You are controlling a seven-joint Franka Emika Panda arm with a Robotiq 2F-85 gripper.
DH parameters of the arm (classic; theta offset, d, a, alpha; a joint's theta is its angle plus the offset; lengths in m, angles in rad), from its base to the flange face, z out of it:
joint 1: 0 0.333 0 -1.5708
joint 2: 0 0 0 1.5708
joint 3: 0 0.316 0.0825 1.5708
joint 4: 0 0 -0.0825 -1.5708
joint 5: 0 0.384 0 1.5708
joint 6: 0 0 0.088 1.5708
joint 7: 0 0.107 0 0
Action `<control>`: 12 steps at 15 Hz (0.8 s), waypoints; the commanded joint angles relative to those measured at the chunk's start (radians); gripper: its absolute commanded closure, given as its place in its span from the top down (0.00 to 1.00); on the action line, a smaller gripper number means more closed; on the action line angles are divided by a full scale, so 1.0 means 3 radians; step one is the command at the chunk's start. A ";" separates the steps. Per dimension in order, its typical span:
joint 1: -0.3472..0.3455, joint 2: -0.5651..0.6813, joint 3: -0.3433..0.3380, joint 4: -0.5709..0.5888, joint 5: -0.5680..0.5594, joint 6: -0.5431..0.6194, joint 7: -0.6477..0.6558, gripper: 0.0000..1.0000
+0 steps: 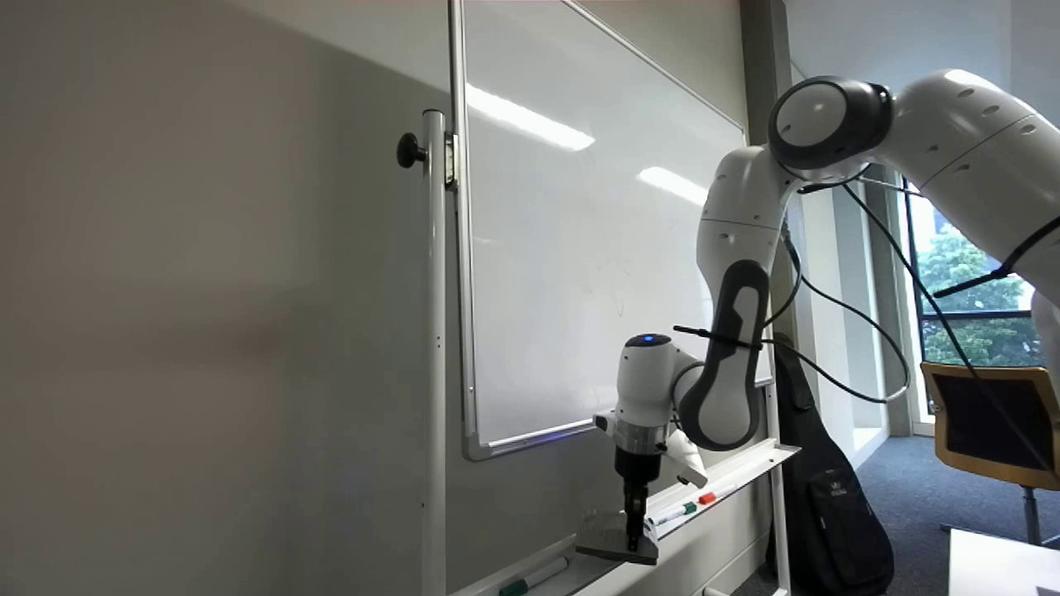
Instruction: Move the duster to the right
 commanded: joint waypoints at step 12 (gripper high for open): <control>0.0655 0.0237 -0.0628 0.0082 -0.0267 0.0315 0.0352 1.00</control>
